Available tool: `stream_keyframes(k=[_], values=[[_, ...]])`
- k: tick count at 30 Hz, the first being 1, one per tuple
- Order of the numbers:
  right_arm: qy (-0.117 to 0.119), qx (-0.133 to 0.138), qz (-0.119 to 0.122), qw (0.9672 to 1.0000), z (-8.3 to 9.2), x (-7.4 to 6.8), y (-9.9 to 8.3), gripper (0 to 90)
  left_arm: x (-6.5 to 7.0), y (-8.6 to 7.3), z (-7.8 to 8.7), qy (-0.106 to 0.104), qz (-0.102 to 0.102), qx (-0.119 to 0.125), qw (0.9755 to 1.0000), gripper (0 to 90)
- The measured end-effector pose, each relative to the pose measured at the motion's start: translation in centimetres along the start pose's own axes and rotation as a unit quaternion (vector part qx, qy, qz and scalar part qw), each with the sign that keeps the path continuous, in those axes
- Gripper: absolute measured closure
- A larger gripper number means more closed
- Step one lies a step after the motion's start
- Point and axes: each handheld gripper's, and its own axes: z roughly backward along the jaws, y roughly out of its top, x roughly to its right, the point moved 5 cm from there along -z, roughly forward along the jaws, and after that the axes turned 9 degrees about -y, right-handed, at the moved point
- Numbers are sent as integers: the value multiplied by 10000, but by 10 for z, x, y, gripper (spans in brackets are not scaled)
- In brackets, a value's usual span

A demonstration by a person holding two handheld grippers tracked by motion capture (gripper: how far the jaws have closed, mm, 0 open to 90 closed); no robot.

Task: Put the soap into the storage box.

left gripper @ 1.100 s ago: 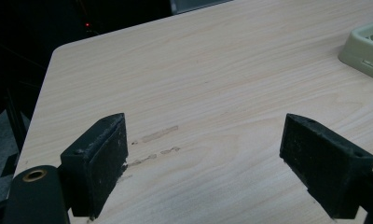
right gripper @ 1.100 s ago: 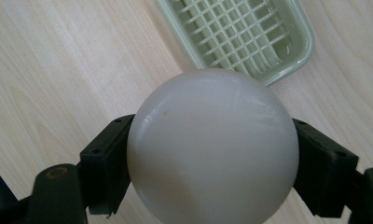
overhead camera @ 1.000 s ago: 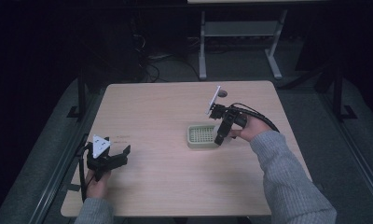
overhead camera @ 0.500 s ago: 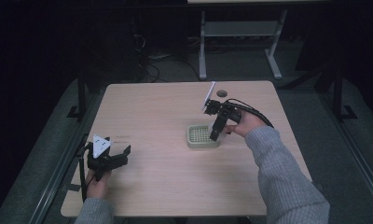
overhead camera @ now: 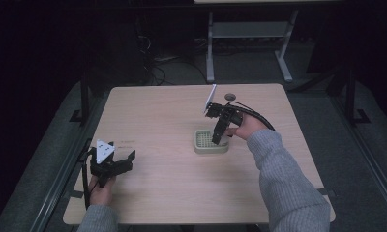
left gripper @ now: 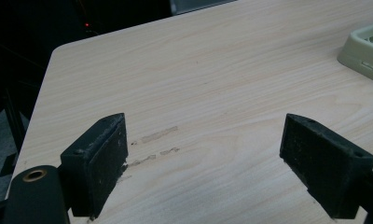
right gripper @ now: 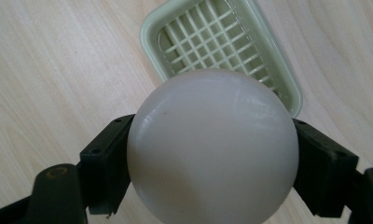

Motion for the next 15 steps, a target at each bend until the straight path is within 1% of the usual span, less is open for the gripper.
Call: stream_keyframes(k=[6, 10, 15], values=[[-14, -40, -12, 10000, -6, 1, 5, 220, 1, 0, 0, -15, 4, 4, 10000, 148], [24, -28, -14, 10000, -10, 1, 8, 220, 0, 1, 0, -6, -23, 13, 10000, 148], [16, -67, -59, 10000, -16, 2, 12, 220, 0, 1, 0, 1, -41, 6, 10000, 148]])
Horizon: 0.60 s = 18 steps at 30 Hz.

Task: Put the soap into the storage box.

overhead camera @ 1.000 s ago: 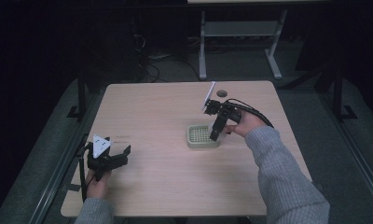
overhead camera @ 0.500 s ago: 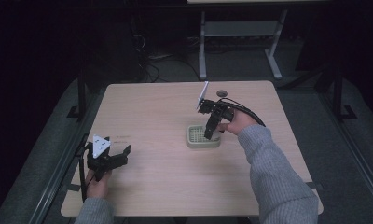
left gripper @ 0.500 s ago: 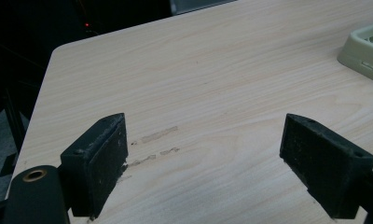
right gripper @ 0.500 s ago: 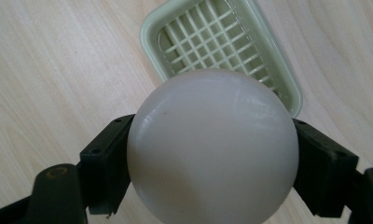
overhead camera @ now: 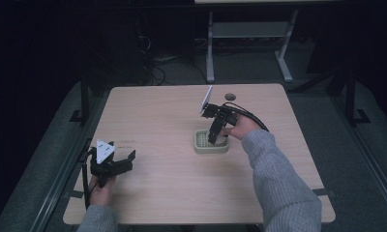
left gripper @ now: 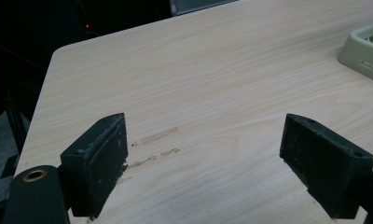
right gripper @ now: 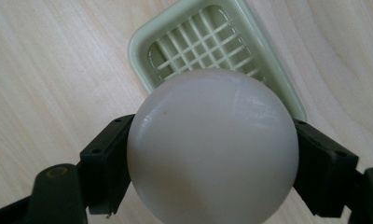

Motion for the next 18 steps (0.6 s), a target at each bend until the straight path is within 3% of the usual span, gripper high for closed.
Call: stream_keyframes(k=[18], values=[[-40, 28, -132, 9999, -15, 1, 12, 220, 0, 0, 0, -2, 17, 8, 10000, 148]])
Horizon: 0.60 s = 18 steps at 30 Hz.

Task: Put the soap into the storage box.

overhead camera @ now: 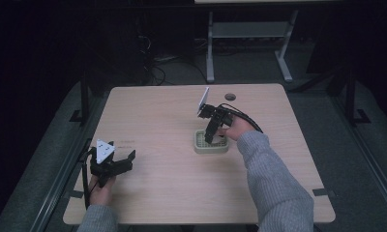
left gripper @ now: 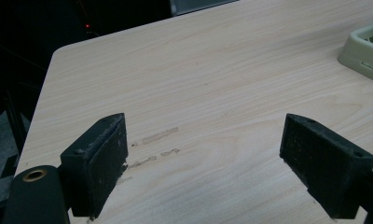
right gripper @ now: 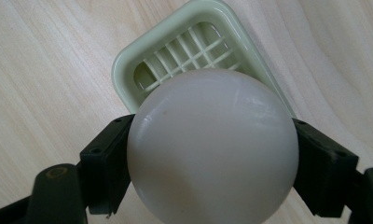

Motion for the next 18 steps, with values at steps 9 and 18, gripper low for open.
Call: stream_keyframes(k=[9, 18], values=[[-39, -103, -23, 9999, -12, 0, 2, 219, 0, 0, 0, -4, 9, 11, 10000, 148], [-123, -148, -10, 9998, -18, -1, 5, 219, 0, 0, 0, -6, -15, -16, 10000, 148]])
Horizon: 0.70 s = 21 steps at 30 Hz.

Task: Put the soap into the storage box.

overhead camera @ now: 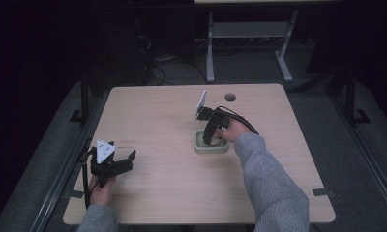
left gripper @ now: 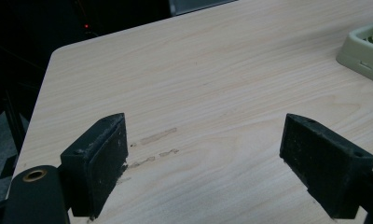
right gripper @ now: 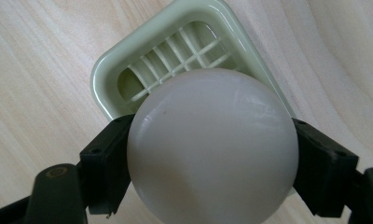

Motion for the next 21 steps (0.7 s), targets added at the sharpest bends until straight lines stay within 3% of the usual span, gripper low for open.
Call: stream_keyframes(k=[21], values=[[-53, 11, -97, 9999, -7, -1, 2, 219, 0, 0, 0, -1, 0, 4, 10000, 148]])
